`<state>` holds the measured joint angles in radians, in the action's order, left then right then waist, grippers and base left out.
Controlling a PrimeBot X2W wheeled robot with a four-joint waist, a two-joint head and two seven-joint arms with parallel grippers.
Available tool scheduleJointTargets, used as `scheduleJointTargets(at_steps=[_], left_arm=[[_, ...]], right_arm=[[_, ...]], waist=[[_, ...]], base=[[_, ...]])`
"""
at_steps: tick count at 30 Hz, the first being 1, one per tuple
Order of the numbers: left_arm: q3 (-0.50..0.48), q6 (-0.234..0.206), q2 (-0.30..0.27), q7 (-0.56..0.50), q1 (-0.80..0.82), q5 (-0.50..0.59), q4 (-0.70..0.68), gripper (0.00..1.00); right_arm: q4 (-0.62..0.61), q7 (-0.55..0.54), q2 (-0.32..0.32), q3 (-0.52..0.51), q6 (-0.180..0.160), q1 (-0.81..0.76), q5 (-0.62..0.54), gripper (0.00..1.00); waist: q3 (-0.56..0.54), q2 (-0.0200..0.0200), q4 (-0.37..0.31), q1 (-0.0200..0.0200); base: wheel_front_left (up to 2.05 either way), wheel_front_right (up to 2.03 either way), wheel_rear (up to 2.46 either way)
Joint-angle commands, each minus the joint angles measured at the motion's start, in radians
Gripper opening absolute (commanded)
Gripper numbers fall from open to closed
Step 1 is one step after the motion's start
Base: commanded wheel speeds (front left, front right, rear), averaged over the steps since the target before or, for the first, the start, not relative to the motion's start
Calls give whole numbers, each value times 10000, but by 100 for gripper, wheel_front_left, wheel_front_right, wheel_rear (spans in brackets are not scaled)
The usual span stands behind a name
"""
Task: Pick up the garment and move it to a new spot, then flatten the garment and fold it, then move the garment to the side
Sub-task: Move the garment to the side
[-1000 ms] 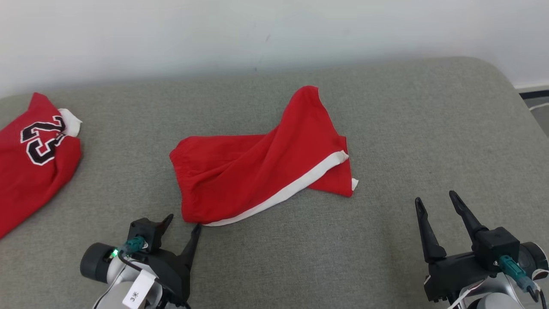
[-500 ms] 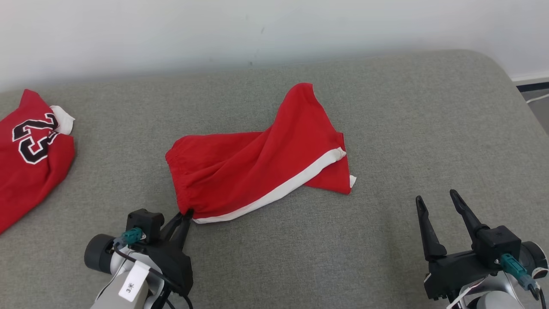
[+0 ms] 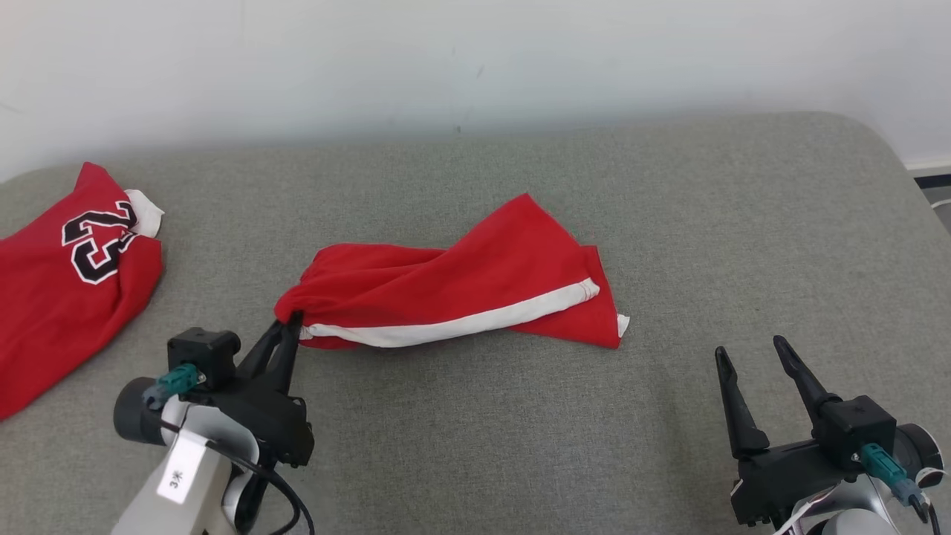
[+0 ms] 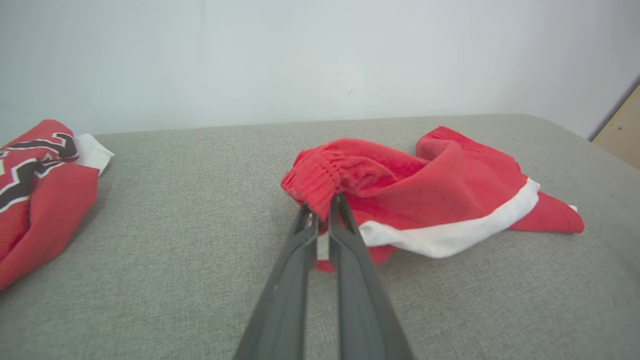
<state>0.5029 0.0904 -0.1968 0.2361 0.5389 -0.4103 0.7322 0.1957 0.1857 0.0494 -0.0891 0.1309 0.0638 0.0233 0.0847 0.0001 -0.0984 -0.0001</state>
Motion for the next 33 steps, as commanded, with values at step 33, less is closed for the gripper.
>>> scheduleJointTargets(at_steps=[33], left_arm=[[-514, -1859, -1081, -2402, -703, -601, -2693, 0]], right_arm=[[31, 5, 25, 40, -3, -56, 214, 100]], waist=[[-145, -1, 22, 1]], base=[[0, 0, 0]])
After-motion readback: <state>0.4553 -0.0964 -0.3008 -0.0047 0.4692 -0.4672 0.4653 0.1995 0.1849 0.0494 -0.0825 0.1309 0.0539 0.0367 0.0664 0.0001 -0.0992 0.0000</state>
